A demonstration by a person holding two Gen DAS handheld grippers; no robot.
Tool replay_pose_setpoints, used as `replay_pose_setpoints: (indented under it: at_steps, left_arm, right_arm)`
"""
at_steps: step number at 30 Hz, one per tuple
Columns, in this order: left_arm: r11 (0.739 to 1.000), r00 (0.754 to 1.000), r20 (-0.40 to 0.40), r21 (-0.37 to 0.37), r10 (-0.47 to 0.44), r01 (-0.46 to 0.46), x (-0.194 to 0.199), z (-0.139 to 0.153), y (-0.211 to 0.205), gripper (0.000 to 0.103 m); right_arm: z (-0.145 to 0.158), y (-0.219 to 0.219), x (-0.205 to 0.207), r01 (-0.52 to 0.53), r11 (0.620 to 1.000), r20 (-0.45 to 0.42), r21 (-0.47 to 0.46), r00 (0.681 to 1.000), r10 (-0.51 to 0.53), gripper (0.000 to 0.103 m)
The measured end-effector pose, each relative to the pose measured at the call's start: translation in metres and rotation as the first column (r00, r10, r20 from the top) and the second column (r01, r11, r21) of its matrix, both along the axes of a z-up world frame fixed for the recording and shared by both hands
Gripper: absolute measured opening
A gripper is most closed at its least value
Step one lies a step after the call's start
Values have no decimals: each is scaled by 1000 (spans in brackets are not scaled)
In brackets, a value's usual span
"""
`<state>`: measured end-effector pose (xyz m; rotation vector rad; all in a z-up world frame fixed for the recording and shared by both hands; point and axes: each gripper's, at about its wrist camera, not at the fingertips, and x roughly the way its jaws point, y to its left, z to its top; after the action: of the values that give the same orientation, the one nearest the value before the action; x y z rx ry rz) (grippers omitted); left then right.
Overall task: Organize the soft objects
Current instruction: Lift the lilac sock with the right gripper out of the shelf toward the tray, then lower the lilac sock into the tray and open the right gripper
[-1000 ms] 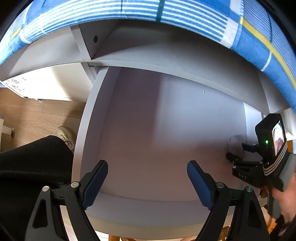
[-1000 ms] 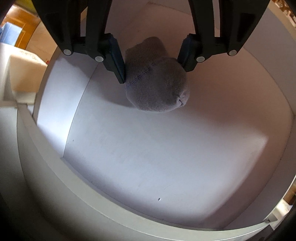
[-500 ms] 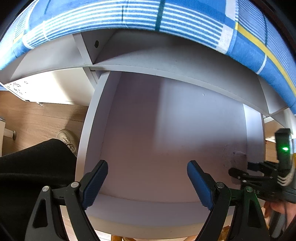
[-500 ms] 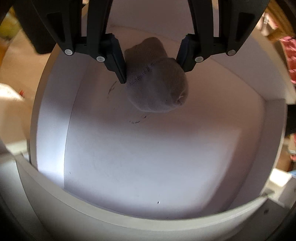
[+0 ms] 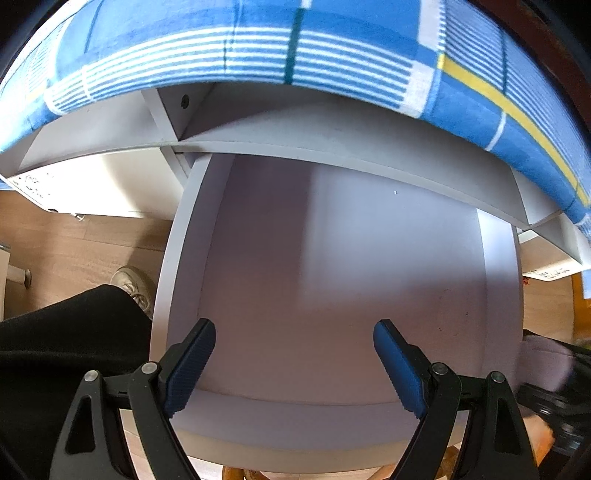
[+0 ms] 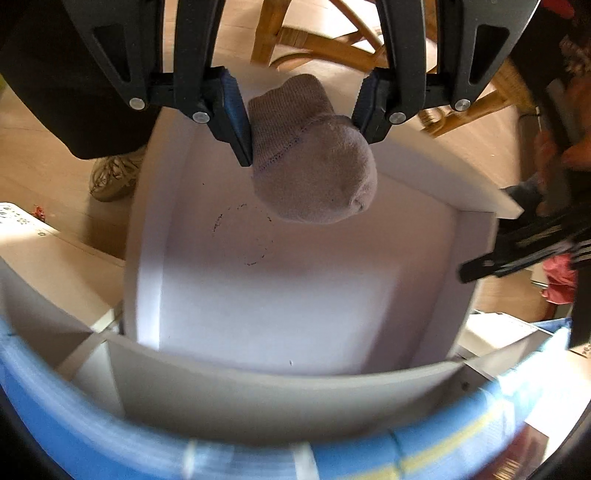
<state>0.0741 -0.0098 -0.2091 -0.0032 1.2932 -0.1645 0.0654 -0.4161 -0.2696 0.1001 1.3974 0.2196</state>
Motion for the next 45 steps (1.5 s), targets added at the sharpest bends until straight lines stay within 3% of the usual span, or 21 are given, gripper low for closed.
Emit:
replay_pose_setpoints:
  at_steps: [5, 8, 14, 17, 28, 34, 45]
  left_arm:
    - [1000, 1000, 11, 0, -9, 9, -1, 3, -1, 88]
    - [1000, 1000, 11, -5, -6, 6, -1, 5, -1, 88]
    - [1000, 1000, 17, -17, 0, 0, -1, 9, 1, 88]
    - [1000, 1000, 20, -18, 1, 0, -1, 10, 1, 88]
    - [999, 1000, 13, -39, 20, -20, 0, 12, 3, 88]
    - [998, 999, 6, -48, 34, -34, 1, 11, 7, 88]
    - [998, 999, 0, -56, 33, -33, 3, 9, 6, 88]
  right_arm:
    - [45, -2, -22, 4, 999, 79, 35, 997, -6, 50]
    - [98, 6, -28, -3, 999, 155, 47, 988, -4, 50]
    - [183, 3, 2, -20, 999, 332, 35, 943, 8, 50]
    - [206, 7, 28, -4, 1000, 381, -12, 925, 8, 50]
    - [217, 27, 97, 35, 993, 434, -115, 900, 18, 50]
    - [200, 30, 132, 59, 987, 431, -151, 902, 12, 51]
    - [181, 45, 144, 60, 962, 406, -267, 912, 55, 52]
